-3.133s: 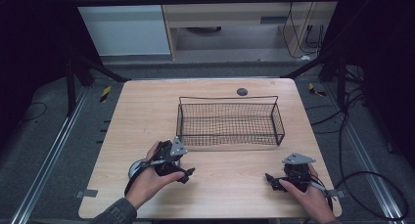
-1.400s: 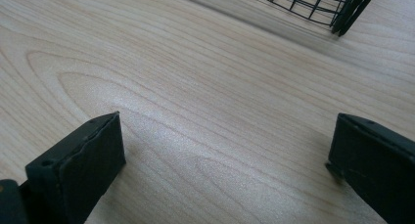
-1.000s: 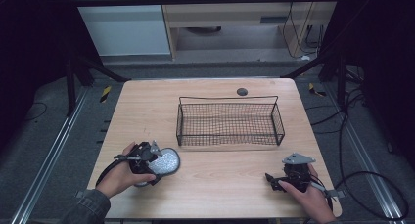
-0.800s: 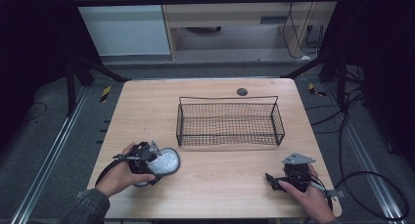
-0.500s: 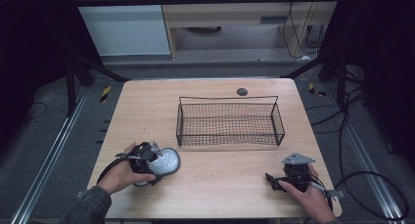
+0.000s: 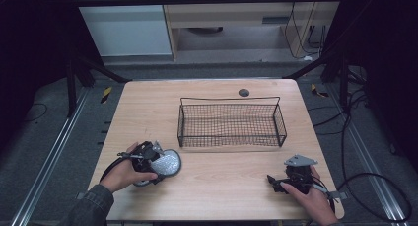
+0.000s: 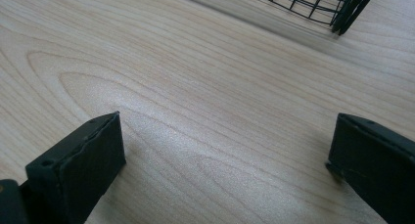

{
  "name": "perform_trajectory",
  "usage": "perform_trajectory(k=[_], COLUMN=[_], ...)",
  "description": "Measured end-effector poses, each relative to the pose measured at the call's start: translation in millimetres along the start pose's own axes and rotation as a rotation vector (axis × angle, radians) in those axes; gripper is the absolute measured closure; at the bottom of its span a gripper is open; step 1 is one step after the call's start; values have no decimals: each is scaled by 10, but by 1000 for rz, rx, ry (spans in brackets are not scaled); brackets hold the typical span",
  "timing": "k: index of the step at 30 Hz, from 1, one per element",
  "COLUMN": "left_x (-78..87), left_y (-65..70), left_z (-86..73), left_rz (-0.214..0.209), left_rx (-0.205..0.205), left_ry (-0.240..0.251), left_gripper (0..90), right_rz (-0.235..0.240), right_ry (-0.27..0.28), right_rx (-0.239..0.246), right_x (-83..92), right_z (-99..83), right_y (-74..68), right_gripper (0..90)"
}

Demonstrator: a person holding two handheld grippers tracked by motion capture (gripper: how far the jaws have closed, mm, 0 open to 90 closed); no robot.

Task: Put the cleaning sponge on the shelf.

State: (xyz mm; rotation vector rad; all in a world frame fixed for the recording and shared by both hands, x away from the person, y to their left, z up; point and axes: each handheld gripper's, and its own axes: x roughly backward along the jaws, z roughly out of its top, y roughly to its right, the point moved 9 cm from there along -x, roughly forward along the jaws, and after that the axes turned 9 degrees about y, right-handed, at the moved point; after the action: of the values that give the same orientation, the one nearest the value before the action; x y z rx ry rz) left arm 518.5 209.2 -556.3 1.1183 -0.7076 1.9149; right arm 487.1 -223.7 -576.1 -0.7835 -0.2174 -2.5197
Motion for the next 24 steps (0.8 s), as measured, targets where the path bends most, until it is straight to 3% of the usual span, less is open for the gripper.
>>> perform_trajectory(k=[5, 10, 21, 24], left_x=[65, 27, -43, -83], left_y=[-22, -45, -68, -44], left_z=[65, 14, -21, -39], left_rz=[3, -14, -42, -50], left_rx=[-14, -18, -11, -25], left_ry=[19, -14, -29, -48], left_gripper=[34, 35, 11, 4], right_rz=[0, 1, 5, 5], right_ry=[-1, -1, 0, -1], right_rx=[-2, -2, 4, 2], right_x=[1, 2, 3, 4], right_z=[-1, -1, -2, -3], right_y=[-3, -5, -2, -3], right_gripper=[3, 3, 3, 3])
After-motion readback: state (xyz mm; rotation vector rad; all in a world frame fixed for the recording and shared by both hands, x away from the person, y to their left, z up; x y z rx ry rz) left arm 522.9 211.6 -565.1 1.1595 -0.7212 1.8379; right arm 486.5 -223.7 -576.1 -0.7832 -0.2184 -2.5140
